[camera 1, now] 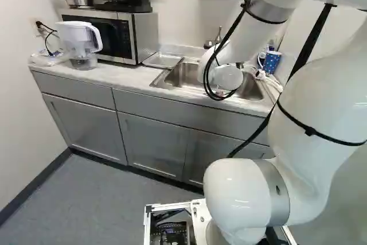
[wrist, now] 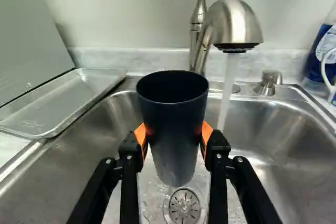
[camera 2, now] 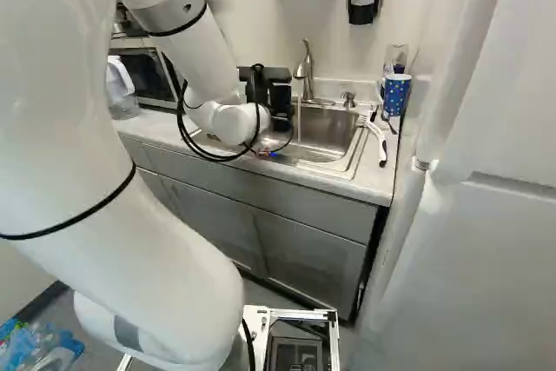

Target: Rinse the cup and place it in the tray

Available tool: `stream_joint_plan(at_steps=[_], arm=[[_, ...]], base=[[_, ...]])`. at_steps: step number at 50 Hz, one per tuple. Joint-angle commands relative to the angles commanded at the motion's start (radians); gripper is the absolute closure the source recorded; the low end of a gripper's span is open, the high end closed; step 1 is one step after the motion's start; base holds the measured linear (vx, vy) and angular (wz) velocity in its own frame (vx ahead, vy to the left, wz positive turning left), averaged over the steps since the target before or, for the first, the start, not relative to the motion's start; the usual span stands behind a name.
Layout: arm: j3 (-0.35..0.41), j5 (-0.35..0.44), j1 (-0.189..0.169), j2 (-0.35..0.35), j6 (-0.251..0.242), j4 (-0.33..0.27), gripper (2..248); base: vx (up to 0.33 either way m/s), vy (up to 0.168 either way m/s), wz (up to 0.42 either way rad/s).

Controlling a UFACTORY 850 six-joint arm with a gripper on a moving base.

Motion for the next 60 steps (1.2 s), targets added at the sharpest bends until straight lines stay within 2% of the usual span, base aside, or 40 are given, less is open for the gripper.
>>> stream_joint_plan(at_steps=[23, 60], arm=[[0.006, 0.0, -0.078, 0.006, 0.0, 0.0, 130], [0.006, 0.0, -0.076, 0.006, 0.0, 0.0, 130]], base=[[0.0, 0.0, 0.0], [0.0, 0.0, 0.0]])
